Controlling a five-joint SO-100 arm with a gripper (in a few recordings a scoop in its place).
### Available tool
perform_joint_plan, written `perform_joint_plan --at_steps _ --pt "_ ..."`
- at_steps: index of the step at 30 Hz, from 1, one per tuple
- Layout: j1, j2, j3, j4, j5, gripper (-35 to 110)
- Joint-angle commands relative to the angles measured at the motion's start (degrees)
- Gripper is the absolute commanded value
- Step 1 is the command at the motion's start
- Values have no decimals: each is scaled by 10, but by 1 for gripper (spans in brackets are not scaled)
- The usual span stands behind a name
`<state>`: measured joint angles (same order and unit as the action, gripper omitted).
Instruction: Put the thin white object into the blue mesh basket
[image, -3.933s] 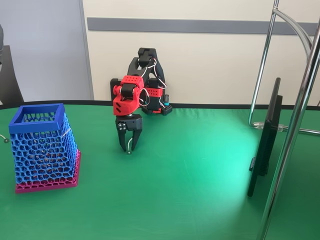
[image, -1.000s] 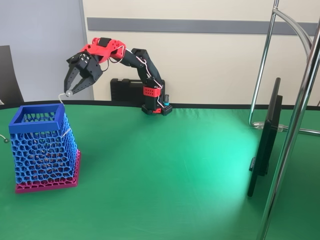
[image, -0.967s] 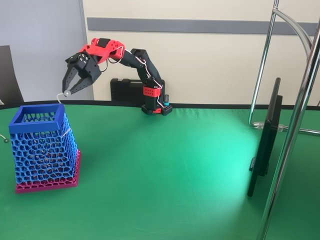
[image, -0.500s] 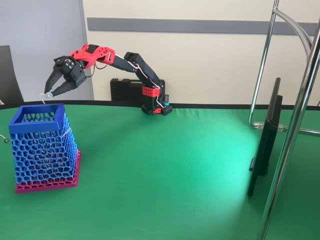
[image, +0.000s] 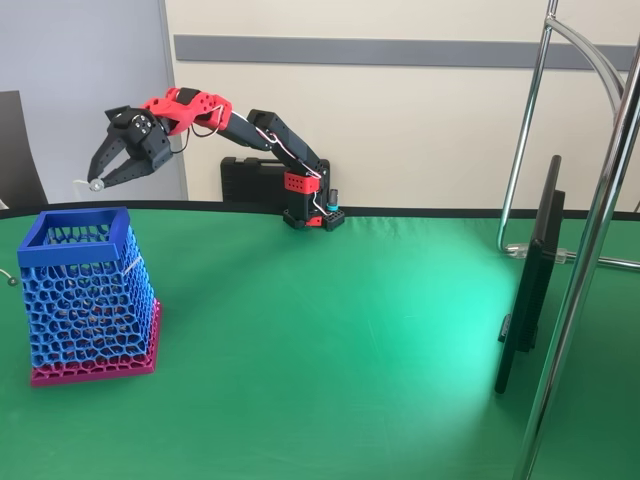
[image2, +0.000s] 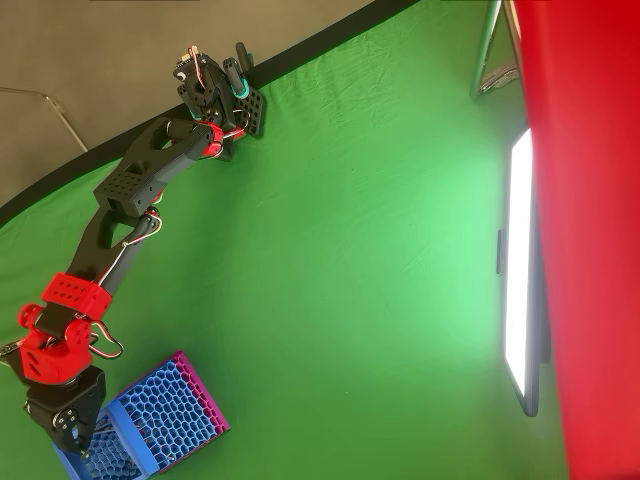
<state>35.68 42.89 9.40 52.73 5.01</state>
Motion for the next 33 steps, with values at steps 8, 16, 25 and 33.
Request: perform_joint_plan --at_steps 8,16,25,33 --pt "-11 6 56 -173 -89 4" --pt "-21 23 132 -265 -166 16" --pt "-16 40 146 -279 -162 31" --pt "-17 76 170 -273 -130 32"
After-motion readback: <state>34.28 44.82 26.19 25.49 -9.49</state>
